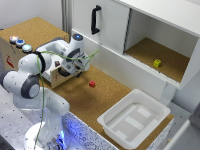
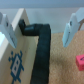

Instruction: Open the cabinet drawer

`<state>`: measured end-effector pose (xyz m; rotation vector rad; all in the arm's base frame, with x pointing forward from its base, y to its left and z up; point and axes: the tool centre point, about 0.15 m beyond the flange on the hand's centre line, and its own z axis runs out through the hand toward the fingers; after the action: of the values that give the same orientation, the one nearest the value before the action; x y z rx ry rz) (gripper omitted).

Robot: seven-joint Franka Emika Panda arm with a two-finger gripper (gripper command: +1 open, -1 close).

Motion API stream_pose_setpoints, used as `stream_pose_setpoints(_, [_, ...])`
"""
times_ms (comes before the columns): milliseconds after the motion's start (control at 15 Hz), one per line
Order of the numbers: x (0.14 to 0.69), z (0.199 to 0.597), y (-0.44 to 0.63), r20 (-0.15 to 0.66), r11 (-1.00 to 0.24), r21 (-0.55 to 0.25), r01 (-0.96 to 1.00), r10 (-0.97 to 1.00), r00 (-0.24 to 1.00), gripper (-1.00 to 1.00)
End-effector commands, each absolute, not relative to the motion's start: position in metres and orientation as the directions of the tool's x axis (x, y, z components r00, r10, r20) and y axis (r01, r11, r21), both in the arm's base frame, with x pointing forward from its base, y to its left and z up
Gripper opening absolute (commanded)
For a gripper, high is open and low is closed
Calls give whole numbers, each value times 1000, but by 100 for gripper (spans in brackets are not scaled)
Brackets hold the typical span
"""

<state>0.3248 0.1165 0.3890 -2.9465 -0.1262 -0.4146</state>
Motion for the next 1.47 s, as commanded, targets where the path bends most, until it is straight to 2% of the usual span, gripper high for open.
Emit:
stream_pose_setpoints(0, [309, 423, 119, 320, -996, -47, 76, 57, 946, 100])
stream_pose_setpoints(933, [309, 423, 119, 320, -996, -47, 76, 57, 946, 100])
stream_pose_setpoints(1000, [312, 417, 117, 338, -988, -116, 106, 61, 939, 100])
stream_pose_setpoints(1133, [343, 430, 93, 367, -997, -27, 71, 56, 929, 100])
stream_pose_setpoints(1400, [372, 431, 51, 349, -996, 44, -79, -59, 935, 100])
